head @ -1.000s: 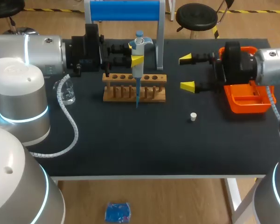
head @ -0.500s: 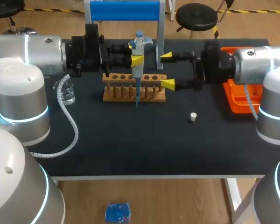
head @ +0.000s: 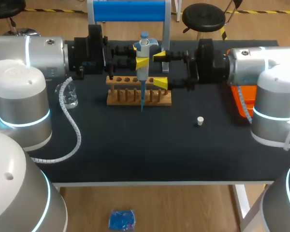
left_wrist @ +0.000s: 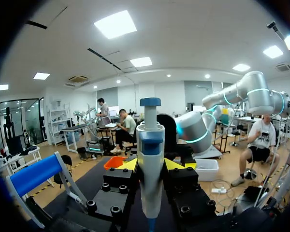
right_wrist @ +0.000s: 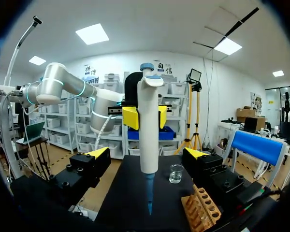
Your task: Invert the test tube, pick up the pipette, mount the tip to pipette, aspirate from beaker and dispense into the tube, eject the tip, return the pipette, and cap with the stopper.
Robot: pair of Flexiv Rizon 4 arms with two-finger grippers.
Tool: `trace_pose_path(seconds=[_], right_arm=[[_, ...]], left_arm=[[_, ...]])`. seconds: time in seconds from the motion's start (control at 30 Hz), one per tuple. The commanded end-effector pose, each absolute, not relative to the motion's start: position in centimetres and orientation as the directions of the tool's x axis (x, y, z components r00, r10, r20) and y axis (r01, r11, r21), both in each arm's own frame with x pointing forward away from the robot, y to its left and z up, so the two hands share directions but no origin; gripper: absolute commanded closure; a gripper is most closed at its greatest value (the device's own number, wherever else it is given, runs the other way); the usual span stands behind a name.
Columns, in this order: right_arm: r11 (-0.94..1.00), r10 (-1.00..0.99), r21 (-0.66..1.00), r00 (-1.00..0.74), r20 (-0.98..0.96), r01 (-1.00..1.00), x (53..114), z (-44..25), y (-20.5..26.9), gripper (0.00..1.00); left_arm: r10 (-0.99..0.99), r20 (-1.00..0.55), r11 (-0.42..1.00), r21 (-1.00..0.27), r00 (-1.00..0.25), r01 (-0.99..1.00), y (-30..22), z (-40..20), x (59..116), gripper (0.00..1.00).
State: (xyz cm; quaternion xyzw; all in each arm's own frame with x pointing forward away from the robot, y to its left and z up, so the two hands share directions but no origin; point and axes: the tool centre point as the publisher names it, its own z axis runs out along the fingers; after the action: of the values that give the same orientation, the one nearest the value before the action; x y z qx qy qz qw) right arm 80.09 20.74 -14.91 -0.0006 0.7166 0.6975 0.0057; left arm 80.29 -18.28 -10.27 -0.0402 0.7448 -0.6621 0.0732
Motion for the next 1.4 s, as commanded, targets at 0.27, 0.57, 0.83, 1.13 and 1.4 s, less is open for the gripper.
trace_pose_path(seconds=[0.27,0.57,0.83,1.13,1.4], right_arm=[[0.011,0.001,1.000,-1.000,0.000,0.000,80.9,-14.4,23.1,0.00],[-0.004,-0.002,1.000,-1.000,0.011,0.011,81.5,-14.1,24.5,0.00],[-0.009,0.001,1.000,-1.000,0.009,0.009,82.1,-13.9,24.9,0.00],[-0.003,-0.003,1.000,-1.000,0.008,0.008,82.0,-13.9,25.1,0.57],[0.001,-0.008,1.000,-1.000,0.003,0.003,81.8,-13.8,25.2,0.90]], left_arm=[[-0.161,-0.057,0.117,-0.992,-0.985,0.039,-18.4,-10.3,80.2,1.00],[-0.161,-0.057,0.117,-0.992,-0.985,0.039,-18.4,-10.3,80.2,1.00],[-0.161,-0.057,0.117,-0.992,-0.985,0.039,-18.4,-10.3,80.2,1.00],[-0.161,-0.057,0.117,-0.992,-0.985,0.039,-18.4,-10.3,80.2,1.00],[-0.161,-0.057,0.117,-0.992,-0.985,0.039,-18.4,-10.3,80.2,1.00]])
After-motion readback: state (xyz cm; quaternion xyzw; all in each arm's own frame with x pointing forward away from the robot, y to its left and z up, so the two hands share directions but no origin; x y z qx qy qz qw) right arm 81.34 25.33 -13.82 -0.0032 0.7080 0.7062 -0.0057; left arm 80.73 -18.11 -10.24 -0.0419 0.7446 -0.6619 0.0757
